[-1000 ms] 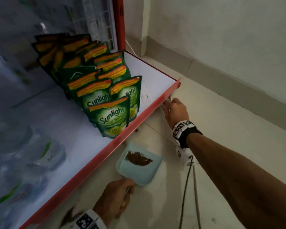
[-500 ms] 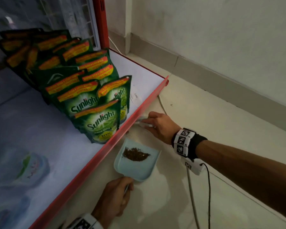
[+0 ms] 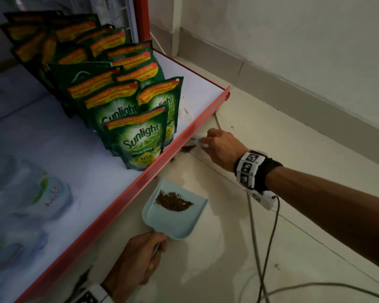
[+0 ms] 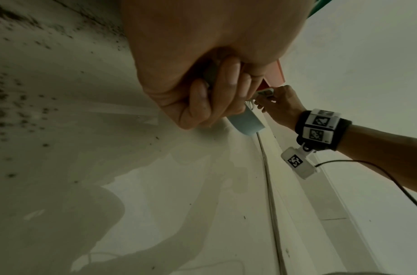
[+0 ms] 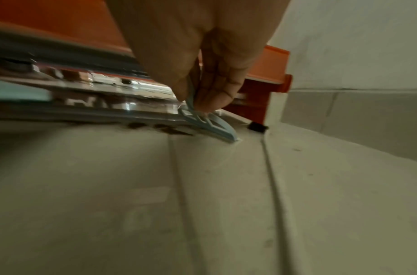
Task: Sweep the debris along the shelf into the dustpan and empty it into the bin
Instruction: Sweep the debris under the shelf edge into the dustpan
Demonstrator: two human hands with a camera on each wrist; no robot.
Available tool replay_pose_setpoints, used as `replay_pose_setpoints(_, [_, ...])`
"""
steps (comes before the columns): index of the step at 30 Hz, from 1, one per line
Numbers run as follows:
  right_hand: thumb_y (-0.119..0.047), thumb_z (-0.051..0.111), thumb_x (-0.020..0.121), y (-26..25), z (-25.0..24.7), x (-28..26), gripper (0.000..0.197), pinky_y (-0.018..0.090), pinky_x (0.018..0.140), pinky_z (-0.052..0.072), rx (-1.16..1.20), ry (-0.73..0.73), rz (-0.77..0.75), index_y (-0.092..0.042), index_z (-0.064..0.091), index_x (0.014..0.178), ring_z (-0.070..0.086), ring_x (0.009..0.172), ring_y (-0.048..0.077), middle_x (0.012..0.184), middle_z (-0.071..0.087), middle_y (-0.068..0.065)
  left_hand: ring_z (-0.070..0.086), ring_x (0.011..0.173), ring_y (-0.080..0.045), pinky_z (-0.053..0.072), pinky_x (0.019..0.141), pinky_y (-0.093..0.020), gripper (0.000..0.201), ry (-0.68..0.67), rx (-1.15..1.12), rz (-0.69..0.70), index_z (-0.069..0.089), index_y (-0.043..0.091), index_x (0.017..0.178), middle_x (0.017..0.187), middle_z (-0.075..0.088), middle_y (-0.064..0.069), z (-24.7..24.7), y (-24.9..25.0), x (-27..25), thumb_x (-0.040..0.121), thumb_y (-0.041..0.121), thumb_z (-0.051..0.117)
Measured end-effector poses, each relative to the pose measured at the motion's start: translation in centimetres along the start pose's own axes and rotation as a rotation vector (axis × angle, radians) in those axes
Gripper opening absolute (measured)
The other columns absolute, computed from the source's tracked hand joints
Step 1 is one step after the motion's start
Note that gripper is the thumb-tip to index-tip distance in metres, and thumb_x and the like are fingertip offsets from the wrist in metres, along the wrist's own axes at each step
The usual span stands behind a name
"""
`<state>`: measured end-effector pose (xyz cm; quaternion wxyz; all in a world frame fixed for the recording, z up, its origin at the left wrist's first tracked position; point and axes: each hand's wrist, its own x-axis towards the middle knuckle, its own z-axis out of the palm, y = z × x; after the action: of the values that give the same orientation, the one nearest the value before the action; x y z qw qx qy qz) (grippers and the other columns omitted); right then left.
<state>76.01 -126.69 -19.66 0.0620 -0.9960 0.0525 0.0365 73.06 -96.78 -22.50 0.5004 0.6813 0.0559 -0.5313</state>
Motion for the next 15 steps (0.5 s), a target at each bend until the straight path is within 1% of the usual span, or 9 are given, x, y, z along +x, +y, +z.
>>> replay_pose_setpoints(3, [-0.027,0.042,0.103,-2.8,0.0,-2.5,0.033,0.044,0.071,0.050,0.107,-0.018,-0.153,-0.009,0.069,0.111,0.060,0.078,0.035,0.092,0.056,0.011,0.020,0.028,-0.011,0.016,0.036,-0.013,0.030,0.020,-0.003,-0.005,0.055,0.005,0.069,0.040,0.029,-0.003,-0.5,-0.7,-0.8,0.094,0.022,0.050])
replay_pose_setpoints(5, [-0.027,0.043,0.103,-3.8,-0.3,-3.7,0.031,0.042,0.068,0.051,0.136,0.030,-0.209,-0.012,0.069,0.110,0.060,0.077,0.032,0.090,0.056,0.008,0.020,0.029,-0.011,0.016,0.036,-0.013,0.031,0.024,0.000,-0.011,0.055,0.005,0.069,0.040,0.029,-0.004,-0.8,-1.0,-1.2,0.094,0.022,0.050])
replay_pose_setpoints(6, [-0.027,0.044,0.102,-3.9,-0.6,-3.8,0.029,0.041,0.067,0.051,0.141,0.072,-0.202,-0.014,0.069,0.110,0.060,0.077,0.031,0.090,0.057,0.008,0.020,0.029,-0.012,0.016,0.037,-0.013,0.030,0.023,0.002,-0.015,0.055,0.005,0.069,0.040,0.029,-0.004,-0.9,-1.2,-1.4,0.094,0.021,0.050])
replay_pose_setpoints(8, [-0.028,0.045,0.101,-3.4,-1.1,-3.2,0.030,0.039,0.067,0.052,0.118,0.152,-0.119,-0.016,0.070,0.110,0.061,0.081,0.030,0.094,0.059,0.008,0.019,0.030,-0.012,0.015,0.037,-0.014,0.028,0.020,0.004,-0.022,0.055,0.004,0.070,0.041,0.029,-0.005,-1.1,-1.6,-1.7,0.093,0.020,0.049])
replay_pose_setpoints(10, [-0.031,0.042,0.101,-2.1,-1.5,-1.7,0.033,0.041,0.071,0.054,0.029,0.167,0.015,-0.017,0.069,0.112,0.061,0.091,0.031,0.106,0.061,0.009,0.019,0.030,-0.012,0.015,0.038,-0.014,0.029,0.016,0.004,-0.028,0.055,0.004,0.070,0.041,0.029,-0.005,-1.2,-1.8,-1.8,0.093,0.020,0.049])
replay_pose_setpoints(12, [-0.030,0.041,0.102,-0.8,-1.5,-0.1,0.033,0.041,0.074,0.055,-0.066,0.122,0.134,-0.016,0.068,0.114,0.062,0.100,0.033,0.114,0.063,0.009,0.019,0.030,-0.012,0.015,0.038,-0.014,0.029,0.016,0.000,-0.035,0.055,0.004,0.070,0.041,0.029,-0.005,-1.3,-2.0,-1.8,0.094,0.020,0.050])
replay_pose_setpoints(14, [-0.029,0.039,0.103,-0.2,-1.2,0.7,0.034,0.039,0.072,0.053,-0.120,0.055,0.195,-0.012,0.068,0.112,0.062,0.099,0.035,0.111,0.065,0.010,0.020,0.030,-0.012,0.015,0.038,-0.014,0.029,0.020,-0.001,-0.033,0.055,0.005,0.069,0.041,0.029,-0.004,-1.5,-2.1,-1.7,0.094,0.020,0.050])
replay_pose_setpoints(15, [-0.028,0.038,0.103,-0.3,-1.0,0.8,0.035,0.039,0.071,0.052,-0.127,0.022,0.193,-0.010,0.067,0.112,0.063,0.097,0.035,0.108,0.066,0.012,0.020,0.030,-0.012,0.015,0.038,-0.014,0.030,0.022,-0.003,-0.031,0.055,0.005,0.068,0.041,0.029,-0.004,-1.6,-2.2,-1.7,0.094,0.020,0.050])
